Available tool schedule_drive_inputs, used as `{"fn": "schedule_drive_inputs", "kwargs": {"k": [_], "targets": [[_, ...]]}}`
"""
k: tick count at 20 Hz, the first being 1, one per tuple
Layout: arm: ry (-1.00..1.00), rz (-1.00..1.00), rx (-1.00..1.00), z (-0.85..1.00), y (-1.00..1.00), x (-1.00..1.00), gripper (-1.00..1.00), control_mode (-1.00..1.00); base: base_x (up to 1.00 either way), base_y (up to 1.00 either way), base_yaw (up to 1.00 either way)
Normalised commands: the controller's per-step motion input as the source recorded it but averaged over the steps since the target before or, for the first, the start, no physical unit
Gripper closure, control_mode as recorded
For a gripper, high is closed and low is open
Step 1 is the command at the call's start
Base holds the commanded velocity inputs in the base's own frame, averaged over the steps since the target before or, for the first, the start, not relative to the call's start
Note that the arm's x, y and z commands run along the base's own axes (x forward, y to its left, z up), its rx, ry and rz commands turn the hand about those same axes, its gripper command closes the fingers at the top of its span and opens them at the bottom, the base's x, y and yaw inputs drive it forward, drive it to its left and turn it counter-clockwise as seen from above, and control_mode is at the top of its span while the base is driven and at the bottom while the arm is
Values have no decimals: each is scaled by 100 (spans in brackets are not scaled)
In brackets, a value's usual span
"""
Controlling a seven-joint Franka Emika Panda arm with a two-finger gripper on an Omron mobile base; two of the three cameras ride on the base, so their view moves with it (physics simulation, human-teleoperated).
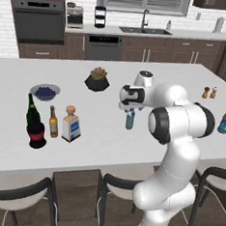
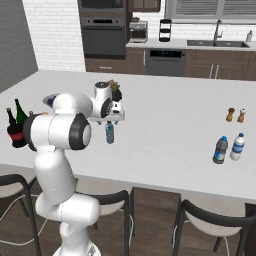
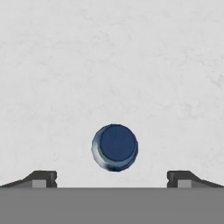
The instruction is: Move the plastic bottles in the middle to the plastics group, and the glass bottles in the middle to the glass group.
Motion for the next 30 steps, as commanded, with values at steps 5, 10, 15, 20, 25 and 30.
{"fn": "schedule_drive_inputs", "kwargs": {"k": [5, 10, 15, 20, 25, 30], "targets": [[-1, 0, 0, -18, 0, 4, -100, -100, 0, 0, 0], [-2, 0, 0, -6, 0, 7, -100, -100, 0, 0, 0], [0, -1, 0, -2, 0, 18, -100, -100, 0, 0, 0], [0, -2, 0, -8, 0, 22, -100, -100, 0, 0, 0], [0, 0, 0, -12, 0, 6, -100, -100, 0, 0, 0], [0, 0, 0, 0, 0, 0, -100, -100, 0, 0, 0]]}}
